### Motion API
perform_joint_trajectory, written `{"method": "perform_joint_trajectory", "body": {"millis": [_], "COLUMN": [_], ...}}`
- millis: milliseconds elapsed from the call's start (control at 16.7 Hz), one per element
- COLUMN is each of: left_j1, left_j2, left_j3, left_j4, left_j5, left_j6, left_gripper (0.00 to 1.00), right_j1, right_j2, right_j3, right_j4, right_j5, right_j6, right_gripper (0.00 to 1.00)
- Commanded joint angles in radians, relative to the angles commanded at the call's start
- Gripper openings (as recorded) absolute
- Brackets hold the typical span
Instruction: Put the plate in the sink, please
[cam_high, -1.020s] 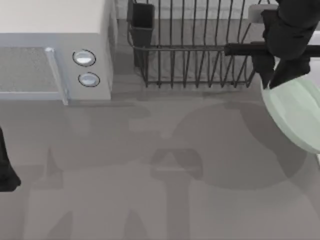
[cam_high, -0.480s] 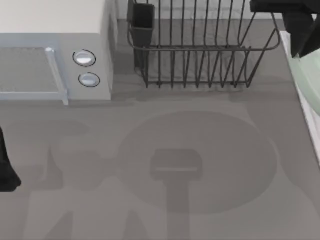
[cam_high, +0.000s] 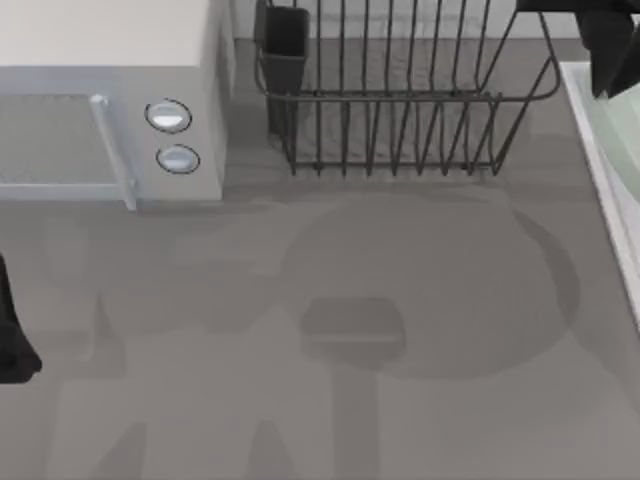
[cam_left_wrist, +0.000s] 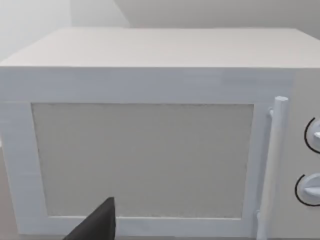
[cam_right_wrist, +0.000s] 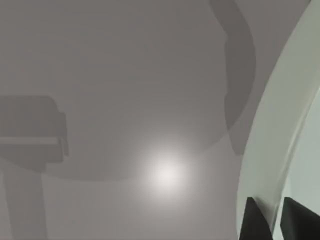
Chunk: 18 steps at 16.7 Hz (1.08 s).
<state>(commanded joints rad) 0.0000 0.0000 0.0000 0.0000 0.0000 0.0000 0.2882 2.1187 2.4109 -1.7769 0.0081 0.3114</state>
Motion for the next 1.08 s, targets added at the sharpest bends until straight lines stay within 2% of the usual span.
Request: {"method": "perform_joint_trajectory", "body": {"millis": [540,900,1080], "left_j1": [0.000,0.000,0.000], "left_j2": [0.000,0.000,0.000], "left_j3": [0.000,0.000,0.000], "left_j4": [0.000,0.000,0.000], "left_j5": [0.000,0.000,0.000], "left_j6": [0.000,0.000,0.000], "left_gripper": [1.00,1.00,1.00], "right_j1": [-0.336,-0.371,-0.371], "right_j2": [0.551,0.590,0.590], "right_j3": [0.448,0.487,0.487], "right_j4": [0.017,0.021,0.021], "right_j5": [0.001,0.001,0.001], "right_j6": [-0.335,-0.370,-0.370], "right_gripper": [0.00,0.00,0.23]}}
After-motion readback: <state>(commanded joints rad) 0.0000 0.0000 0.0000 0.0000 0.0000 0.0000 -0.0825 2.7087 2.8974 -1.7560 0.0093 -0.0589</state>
